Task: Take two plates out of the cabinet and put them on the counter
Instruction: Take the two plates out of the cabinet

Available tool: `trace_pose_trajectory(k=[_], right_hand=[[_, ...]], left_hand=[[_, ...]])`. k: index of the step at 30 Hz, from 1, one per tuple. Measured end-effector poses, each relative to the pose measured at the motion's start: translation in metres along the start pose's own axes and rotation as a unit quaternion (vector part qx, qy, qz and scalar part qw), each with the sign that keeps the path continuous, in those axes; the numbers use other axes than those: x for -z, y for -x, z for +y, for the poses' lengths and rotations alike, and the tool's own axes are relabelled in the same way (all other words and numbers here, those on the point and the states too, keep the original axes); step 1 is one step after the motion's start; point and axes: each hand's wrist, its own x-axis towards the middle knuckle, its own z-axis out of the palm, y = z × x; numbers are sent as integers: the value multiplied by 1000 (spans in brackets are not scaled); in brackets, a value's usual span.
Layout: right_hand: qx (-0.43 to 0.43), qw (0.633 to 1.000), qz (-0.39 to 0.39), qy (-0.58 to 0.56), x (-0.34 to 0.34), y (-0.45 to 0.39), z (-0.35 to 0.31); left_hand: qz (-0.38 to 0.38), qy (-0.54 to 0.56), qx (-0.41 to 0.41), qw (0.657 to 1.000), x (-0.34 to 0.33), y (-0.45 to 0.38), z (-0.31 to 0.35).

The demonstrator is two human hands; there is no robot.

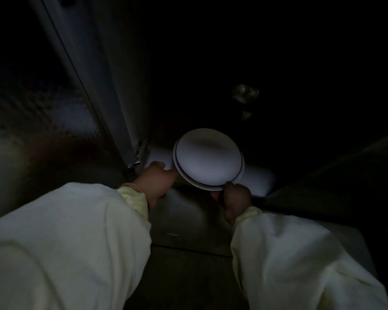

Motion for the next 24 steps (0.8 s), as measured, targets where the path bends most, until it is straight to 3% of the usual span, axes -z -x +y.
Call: trace_pose_trajectory(k=[6, 10, 19, 24], right_hand=[[-23, 994, -22, -108, 47, 96, -39], [-29, 997, -27, -65, 96, 194, -79], [1, 999, -41, -2, 156, 333, -138], [9, 999, -46, -27, 171, 397, -165]], left_hand=[[18, -104, -35, 994, 8, 79, 58], [36, -170, -20, 985, 32, 166, 105], [85, -125, 50, 987, 75, 315, 157], [98, -75, 52, 991, 103, 376, 182]])
